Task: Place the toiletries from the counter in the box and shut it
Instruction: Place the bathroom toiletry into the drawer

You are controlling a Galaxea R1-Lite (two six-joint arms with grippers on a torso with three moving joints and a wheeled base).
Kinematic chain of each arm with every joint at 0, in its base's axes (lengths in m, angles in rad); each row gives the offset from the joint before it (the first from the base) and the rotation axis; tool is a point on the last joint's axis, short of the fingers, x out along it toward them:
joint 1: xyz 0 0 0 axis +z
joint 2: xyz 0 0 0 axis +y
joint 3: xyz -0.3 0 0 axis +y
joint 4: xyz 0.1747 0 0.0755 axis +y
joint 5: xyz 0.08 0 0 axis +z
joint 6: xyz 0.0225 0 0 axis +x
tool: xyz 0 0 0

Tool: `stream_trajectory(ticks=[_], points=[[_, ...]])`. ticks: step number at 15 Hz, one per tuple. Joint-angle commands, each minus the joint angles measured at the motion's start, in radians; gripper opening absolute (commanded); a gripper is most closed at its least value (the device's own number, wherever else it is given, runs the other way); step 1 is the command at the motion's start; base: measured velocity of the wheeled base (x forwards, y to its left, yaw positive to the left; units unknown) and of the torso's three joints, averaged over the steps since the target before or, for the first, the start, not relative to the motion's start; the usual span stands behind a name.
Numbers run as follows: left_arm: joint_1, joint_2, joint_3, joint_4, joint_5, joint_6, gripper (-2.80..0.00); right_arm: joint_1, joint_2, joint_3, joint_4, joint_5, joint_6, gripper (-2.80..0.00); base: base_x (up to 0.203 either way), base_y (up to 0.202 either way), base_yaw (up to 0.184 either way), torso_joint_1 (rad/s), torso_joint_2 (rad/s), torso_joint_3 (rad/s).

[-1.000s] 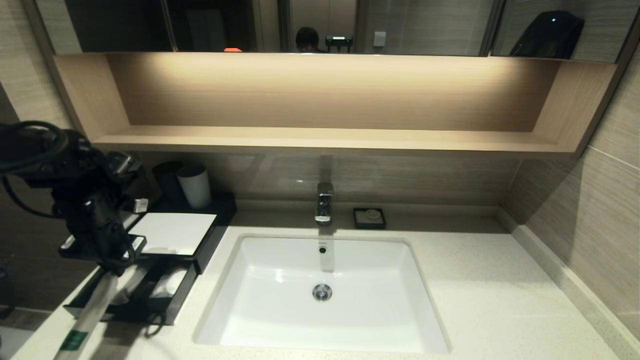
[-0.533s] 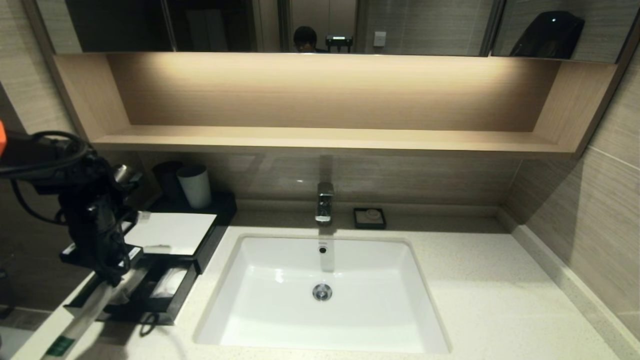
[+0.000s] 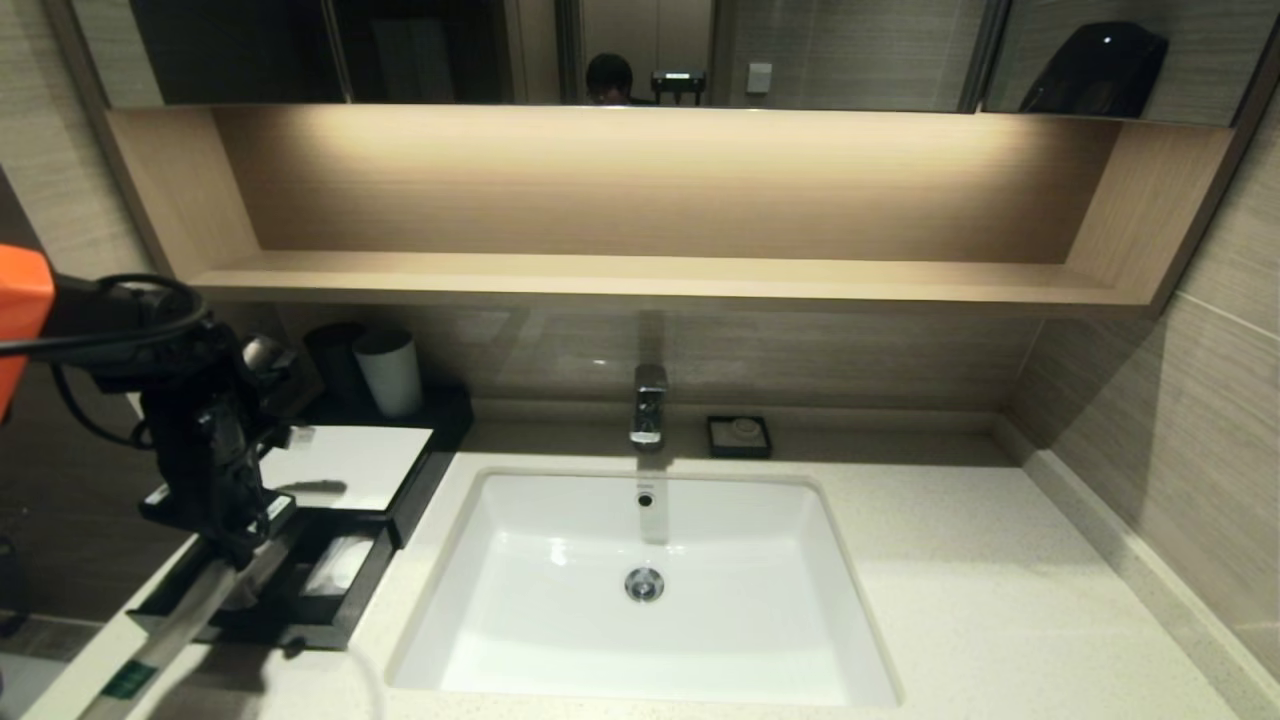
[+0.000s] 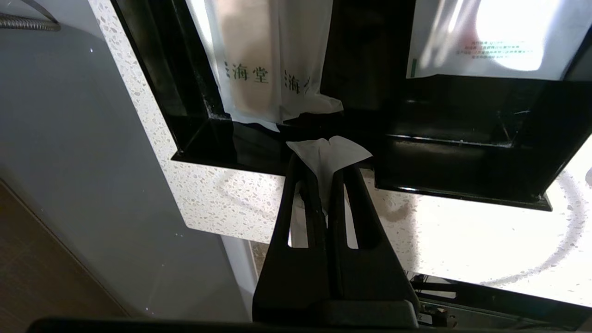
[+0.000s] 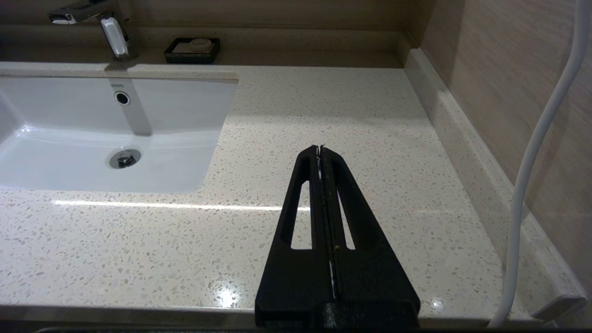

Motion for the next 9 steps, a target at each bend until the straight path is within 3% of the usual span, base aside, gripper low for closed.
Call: stream_trajectory(ticks=[1, 9], points=[[0.001, 0.028, -0.025, 0.012, 0.002, 0.004, -2.80, 0.000, -0.002, 0.000, 0.000, 0.000, 0.000, -2.80, 0.000, 0.000, 0.000, 0.000, 0.00, 0.000], [-0.004, 0.058, -0.034, 0.005, 0.000, 0.015, -2.80, 0.000, -0.002, 0.000, 0.000, 0.000, 0.000, -2.80, 0.000, 0.000, 0.000, 0.000, 0.00, 0.000]])
